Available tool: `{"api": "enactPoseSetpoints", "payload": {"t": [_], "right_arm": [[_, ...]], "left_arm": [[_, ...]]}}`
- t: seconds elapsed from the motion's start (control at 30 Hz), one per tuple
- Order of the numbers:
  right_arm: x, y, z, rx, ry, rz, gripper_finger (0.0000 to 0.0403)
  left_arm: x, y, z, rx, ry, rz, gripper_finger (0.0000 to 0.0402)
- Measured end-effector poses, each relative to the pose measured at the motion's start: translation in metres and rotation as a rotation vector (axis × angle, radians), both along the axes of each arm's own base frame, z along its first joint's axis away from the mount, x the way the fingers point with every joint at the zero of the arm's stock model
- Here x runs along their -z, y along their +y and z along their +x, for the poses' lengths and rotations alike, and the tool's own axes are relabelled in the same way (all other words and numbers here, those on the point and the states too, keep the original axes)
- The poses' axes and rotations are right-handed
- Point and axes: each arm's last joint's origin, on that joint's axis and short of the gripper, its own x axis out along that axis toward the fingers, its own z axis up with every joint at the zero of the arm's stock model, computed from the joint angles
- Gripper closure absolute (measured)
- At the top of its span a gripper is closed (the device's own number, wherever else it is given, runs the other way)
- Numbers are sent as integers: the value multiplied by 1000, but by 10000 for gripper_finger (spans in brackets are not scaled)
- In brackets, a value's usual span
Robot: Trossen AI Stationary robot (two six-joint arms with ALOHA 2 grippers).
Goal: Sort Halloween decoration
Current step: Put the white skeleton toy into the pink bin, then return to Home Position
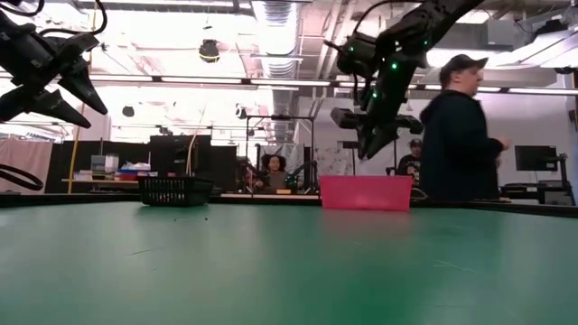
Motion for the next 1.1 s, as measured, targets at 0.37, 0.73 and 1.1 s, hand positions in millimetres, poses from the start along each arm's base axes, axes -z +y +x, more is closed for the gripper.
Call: {"api": "enactPoseSetpoints", "payload": {"t": [0.37, 0.73, 1.1], "right_arm": [[1, -28, -15, -65, -57, 157, 166], [-101, 36, -46, -503, -265, -143, 165], [-173, 133, -141, -877, -611, -229, 168]], "left_arm": [[0, 0, 1, -4, -18, -17, 219], [-24, -5, 18, 188, -210, 56, 219], [-77, -5, 10, 305, -411, 211, 219]]}}
